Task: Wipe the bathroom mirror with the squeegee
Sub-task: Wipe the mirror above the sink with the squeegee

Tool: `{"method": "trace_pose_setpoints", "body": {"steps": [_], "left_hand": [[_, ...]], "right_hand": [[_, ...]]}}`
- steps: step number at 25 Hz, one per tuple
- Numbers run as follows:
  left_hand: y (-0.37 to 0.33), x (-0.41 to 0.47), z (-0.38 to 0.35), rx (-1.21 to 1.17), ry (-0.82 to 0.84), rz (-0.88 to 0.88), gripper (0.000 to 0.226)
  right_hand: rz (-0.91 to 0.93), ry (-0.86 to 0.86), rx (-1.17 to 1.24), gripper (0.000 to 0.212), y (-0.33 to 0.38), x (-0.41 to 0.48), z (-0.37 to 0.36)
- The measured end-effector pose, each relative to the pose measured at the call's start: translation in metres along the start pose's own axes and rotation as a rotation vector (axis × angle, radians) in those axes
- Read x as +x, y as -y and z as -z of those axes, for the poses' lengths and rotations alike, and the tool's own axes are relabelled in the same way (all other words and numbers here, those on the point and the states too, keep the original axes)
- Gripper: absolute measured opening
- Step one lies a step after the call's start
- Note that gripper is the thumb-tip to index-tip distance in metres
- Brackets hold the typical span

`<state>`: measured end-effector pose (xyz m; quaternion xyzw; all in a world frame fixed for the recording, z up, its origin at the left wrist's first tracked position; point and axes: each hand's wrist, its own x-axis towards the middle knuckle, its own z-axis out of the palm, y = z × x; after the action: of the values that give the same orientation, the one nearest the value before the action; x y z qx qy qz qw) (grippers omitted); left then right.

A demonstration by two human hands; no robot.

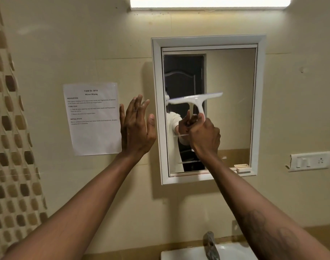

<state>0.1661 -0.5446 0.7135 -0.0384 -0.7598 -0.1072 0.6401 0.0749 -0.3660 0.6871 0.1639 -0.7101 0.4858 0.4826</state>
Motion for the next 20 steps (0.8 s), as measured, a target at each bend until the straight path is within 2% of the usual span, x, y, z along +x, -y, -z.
{"method": "trace_pose_setpoints", "body": {"steps": [4,7,11,15,17,20], "left_hand": [[-0.007,-0.009,-0.002,0.014,0.027,-0.047,0.047],[-0.008,-0.011,-0.003,0.009,0.031,-0.077,0.047],[-0.004,-0.019,-0.007,-0.009,0.034,-0.06,0.048],[0.006,-0.042,-0.012,-0.016,0.078,-0.028,0.047],[0.01,-0.05,-0.013,-0.006,0.084,-0.021,0.047],[0.011,-0.056,-0.015,-0.012,0.084,-0.003,0.046]], "right_hand": [[-0.053,0.04,-0.026,0.064,-0.018,-0.036,0.006],[-0.019,0.036,0.003,0.07,-0.002,-0.022,0.008],[-0.06,0.007,-0.003,0.06,0.016,0.006,0.003],[-0.022,0.048,-0.093,0.071,-0.003,-0.029,0.002],[-0.028,0.078,-0.161,0.056,-0.024,-0.063,0.003],[-0.193,0.193,-0.218,0.041,-0.055,-0.122,0.01]]}}
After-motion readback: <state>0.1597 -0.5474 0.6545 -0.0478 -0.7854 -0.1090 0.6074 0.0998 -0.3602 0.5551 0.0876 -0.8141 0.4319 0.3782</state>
